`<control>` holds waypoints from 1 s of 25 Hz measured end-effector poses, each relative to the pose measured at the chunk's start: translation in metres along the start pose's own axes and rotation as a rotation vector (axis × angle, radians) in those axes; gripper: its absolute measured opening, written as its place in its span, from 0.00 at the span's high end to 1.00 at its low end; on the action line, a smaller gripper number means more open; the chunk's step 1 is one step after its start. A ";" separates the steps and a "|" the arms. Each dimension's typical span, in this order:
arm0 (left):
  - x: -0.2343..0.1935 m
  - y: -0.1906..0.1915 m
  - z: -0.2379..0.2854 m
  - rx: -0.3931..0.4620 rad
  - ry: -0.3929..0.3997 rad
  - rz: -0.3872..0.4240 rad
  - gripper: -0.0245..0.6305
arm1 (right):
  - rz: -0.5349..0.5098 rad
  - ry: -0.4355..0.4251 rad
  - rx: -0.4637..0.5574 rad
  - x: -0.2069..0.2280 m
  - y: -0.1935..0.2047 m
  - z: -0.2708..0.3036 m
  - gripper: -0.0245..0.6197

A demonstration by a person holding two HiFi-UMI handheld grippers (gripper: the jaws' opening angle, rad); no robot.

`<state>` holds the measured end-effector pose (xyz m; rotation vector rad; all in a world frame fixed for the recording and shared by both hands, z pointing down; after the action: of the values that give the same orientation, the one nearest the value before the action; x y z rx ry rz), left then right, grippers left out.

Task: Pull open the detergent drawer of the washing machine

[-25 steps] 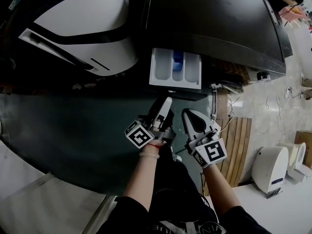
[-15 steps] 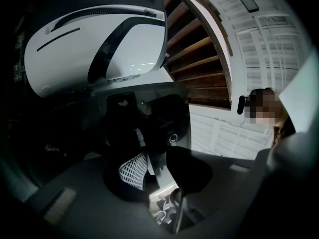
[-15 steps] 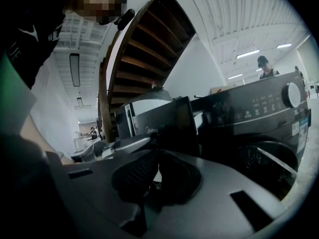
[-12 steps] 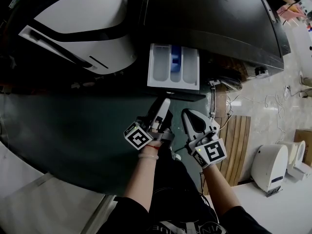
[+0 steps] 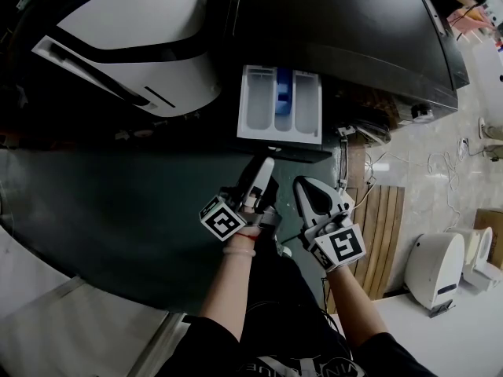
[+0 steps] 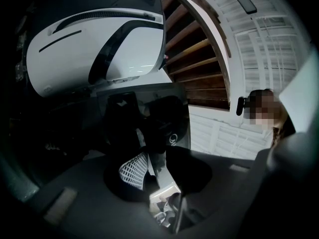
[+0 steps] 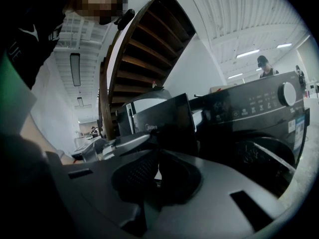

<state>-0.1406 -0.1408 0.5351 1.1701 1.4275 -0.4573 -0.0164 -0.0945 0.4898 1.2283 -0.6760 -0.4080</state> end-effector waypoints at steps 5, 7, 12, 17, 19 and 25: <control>-0.003 0.001 0.000 -0.002 -0.004 0.005 0.78 | -0.024 -0.001 -0.004 0.002 0.006 -0.005 0.94; -0.004 0.001 -0.001 -0.005 0.000 0.011 0.78 | -0.012 0.002 0.009 0.002 0.001 -0.004 0.95; -0.004 0.001 -0.001 -0.022 -0.018 0.035 0.78 | 0.000 0.017 0.029 0.002 -0.008 -0.004 0.94; 0.000 0.005 -0.009 -0.115 -0.069 0.107 0.89 | -0.009 0.025 0.043 0.001 -0.019 -0.009 0.95; 0.005 0.006 -0.011 -0.156 -0.078 0.147 0.93 | -0.034 0.021 0.039 0.001 -0.022 -0.012 0.95; 0.039 -0.002 -0.011 -0.221 -0.114 0.343 0.95 | -0.085 0.014 0.037 -0.001 -0.041 -0.024 0.95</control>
<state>-0.1413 -0.1173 0.5020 1.1597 1.1196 -0.1206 0.0018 -0.0883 0.4463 1.2966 -0.6234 -0.4588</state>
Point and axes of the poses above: the fingertips, and each gripper's own axes: z forward along the fingers, x to its right, y out of its underside, the point moved 5 cm from there along -z, backward along the fingers, and after that the axes turned 3 degrees about -y, right-handed, at the moved point
